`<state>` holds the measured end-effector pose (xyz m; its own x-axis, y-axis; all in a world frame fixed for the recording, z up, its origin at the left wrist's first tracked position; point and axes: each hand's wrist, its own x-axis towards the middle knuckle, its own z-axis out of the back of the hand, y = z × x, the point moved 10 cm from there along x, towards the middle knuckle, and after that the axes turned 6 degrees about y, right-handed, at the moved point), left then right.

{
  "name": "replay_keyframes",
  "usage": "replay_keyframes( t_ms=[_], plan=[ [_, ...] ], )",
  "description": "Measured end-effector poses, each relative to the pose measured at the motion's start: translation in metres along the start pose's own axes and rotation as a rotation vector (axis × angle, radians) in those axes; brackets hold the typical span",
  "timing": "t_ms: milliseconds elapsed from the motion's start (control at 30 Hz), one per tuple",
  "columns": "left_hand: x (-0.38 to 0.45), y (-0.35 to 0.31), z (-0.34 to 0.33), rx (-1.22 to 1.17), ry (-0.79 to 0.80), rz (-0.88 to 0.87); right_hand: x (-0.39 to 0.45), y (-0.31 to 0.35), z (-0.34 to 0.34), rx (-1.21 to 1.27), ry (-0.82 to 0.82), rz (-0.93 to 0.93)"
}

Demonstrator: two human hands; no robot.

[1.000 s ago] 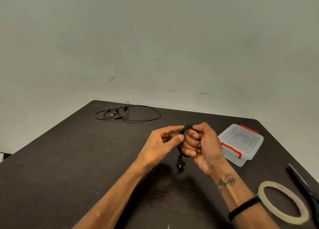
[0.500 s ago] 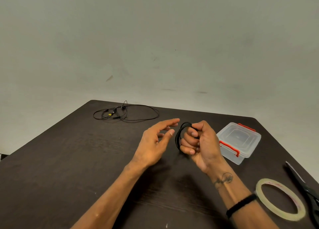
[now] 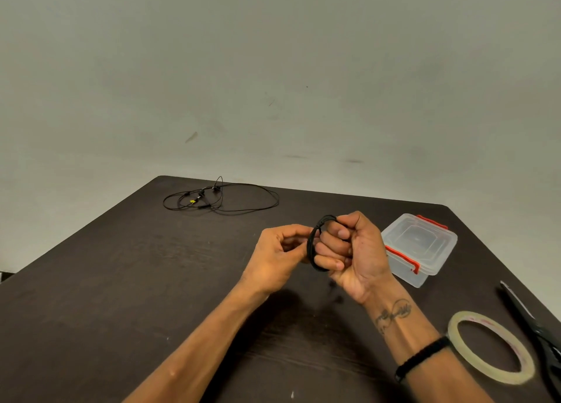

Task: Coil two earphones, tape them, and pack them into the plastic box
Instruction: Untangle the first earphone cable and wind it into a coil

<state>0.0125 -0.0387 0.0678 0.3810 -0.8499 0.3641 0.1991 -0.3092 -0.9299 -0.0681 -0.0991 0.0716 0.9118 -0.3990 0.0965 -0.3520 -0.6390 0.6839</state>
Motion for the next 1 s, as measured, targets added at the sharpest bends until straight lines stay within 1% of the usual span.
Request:
replay_keyframes(
  t_ms=[133, 200, 233, 333, 500, 567, 667, 767, 800, 833, 900, 1000],
  plan=[
    [0.000, 0.005, -0.004, -0.145, 0.103, 0.086, -0.001, 0.003, 0.004, -0.016, -0.031, 0.012],
    [-0.001, 0.006, -0.003, -0.204, 0.118, 0.133, -0.001, 0.006, 0.005, -0.036, -0.049, 0.023],
    [-0.001, 0.006, -0.002, -0.180, 0.114, 0.136, -0.001, 0.006, 0.006, -0.047, -0.054, 0.025],
    [0.000, 0.004, 0.002, -0.004, 0.077, 0.077, 0.000, 0.002, 0.006, -0.077, -0.053, 0.013],
    [0.001, 0.003, -0.002, 0.037, 0.071, 0.067, 0.001, 0.001, 0.008, -0.105, -0.055, -0.003],
    [0.001, 0.003, -0.006, -0.015, 0.096, 0.104, 0.001, 0.002, 0.008, -0.103, -0.042, -0.020],
    [-0.002, 0.007, -0.011, -0.185, 0.130, 0.209, 0.001, 0.000, 0.011, -0.103, -0.045, -0.053],
    [-0.005, 0.007, -0.018, -0.352, 0.169, 0.277, 0.002, -0.002, 0.014, -0.117, -0.065, -0.050],
    [-0.007, 0.009, -0.021, -0.351, 0.181, 0.300, 0.002, -0.003, 0.014, -0.134, -0.073, -0.046],
    [-0.006, 0.012, -0.020, -0.284, 0.173, 0.313, 0.002, -0.004, 0.015, -0.166, -0.088, -0.043],
    [-0.004, 0.013, -0.013, -0.058, 0.128, 0.292, 0.001, -0.003, 0.018, -0.252, -0.131, -0.027],
    [-0.001, 0.003, 0.001, 0.188, 0.056, 0.160, 0.000, 0.004, 0.024, -0.344, -0.194, 0.030]
  ],
)
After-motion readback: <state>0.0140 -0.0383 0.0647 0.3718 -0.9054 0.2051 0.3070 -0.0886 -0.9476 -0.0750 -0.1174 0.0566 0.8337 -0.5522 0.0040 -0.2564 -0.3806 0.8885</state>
